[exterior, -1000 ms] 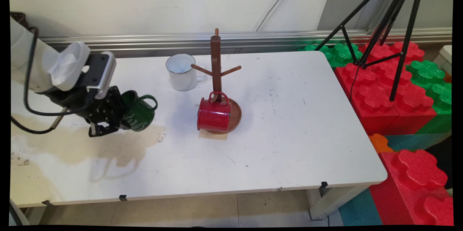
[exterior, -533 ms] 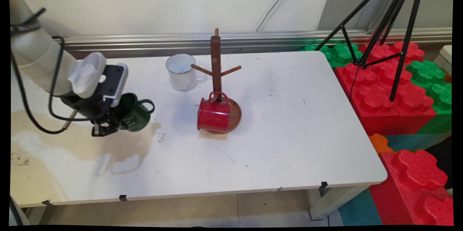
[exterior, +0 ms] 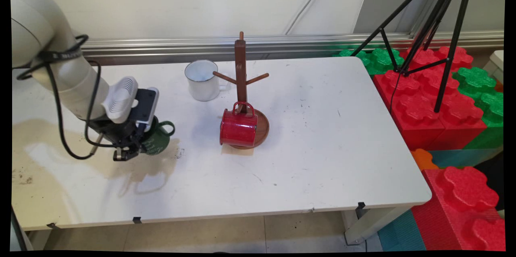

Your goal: Place the picked object on the table

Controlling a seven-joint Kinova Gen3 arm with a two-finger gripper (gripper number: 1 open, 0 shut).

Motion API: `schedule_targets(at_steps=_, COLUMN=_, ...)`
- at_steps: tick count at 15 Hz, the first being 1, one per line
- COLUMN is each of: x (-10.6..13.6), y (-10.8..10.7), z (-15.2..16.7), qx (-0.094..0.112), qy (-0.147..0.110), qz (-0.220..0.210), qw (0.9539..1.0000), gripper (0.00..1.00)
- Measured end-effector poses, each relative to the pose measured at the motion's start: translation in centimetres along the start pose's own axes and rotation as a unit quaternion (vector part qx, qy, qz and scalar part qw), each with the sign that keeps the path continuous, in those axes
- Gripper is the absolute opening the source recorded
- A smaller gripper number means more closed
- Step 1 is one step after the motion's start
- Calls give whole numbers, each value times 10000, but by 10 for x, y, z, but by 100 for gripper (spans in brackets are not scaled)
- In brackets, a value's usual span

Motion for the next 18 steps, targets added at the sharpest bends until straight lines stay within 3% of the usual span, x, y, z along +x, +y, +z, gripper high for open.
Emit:
schedule_targets(at_steps=16, x=13, y=0, z=40, qx=-127, qy=-121, qz=-104, qw=9998, gripper=0)
schedule_targets(at_steps=17, x=13, y=0, z=42, qx=-132, qy=-118, qz=-106, qw=9998, gripper=100)
schedule_targets(at_steps=18, x=14, y=-1, z=43, qx=-136, qy=-110, qz=-112, qw=9998, gripper=100)
